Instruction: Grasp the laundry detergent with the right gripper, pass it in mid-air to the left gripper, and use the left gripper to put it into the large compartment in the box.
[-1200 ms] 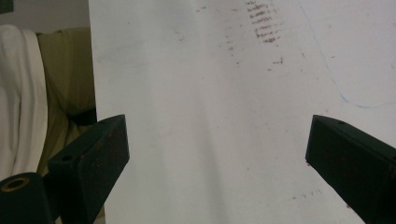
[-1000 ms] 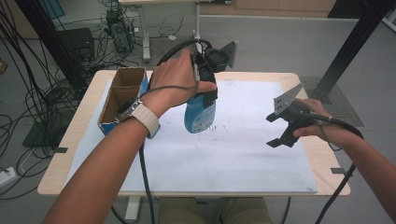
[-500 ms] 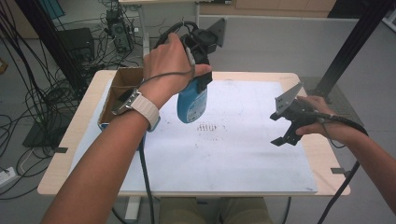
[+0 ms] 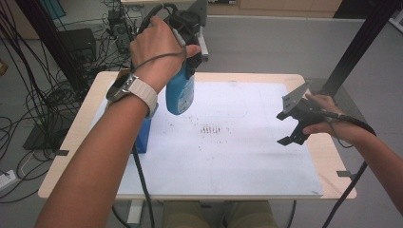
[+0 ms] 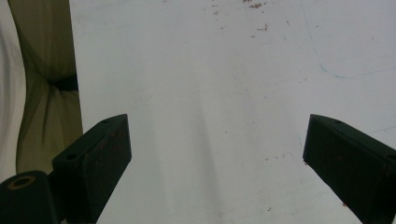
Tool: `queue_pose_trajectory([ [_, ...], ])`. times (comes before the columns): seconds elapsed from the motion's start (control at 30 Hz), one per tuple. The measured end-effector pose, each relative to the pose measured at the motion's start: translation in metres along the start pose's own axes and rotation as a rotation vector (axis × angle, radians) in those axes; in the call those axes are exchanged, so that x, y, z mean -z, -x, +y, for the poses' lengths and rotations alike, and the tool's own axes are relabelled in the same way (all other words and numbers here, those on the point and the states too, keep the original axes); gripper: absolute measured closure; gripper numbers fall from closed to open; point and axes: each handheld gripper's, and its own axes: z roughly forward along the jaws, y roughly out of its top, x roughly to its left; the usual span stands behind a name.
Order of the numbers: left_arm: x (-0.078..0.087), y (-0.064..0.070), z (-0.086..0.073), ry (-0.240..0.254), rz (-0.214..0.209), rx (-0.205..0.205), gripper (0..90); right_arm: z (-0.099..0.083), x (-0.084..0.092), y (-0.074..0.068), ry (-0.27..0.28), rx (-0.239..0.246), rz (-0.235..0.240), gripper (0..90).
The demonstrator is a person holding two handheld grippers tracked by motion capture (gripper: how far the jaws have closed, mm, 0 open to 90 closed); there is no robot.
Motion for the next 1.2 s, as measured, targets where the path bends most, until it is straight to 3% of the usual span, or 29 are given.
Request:
queue_pose_trajectory([
  [0.2,0.002,-0.016,-0.002,-0.007,0.015,0.071,37.0,-0.001,-0.003,0.004,-0.005,-0.010,0.001,8.1],
  [0.53,0.009,-0.052,-0.009,-0.006,0.048,0.234,37.0,-0.002,-0.007,0.009,-0.014,-0.016,0.001,8.2],
  [0.9,0.012,-0.089,-0.022,-0.031,0.065,0.339,36.9,-0.004,-0.011,0.015,-0.019,-0.025,0.003,8.1],
  [1.2,0.011,-0.108,-0.030,-0.037,0.082,0.404,37.0,-0.004,-0.014,0.018,-0.023,-0.031,0.006,8.1],
])
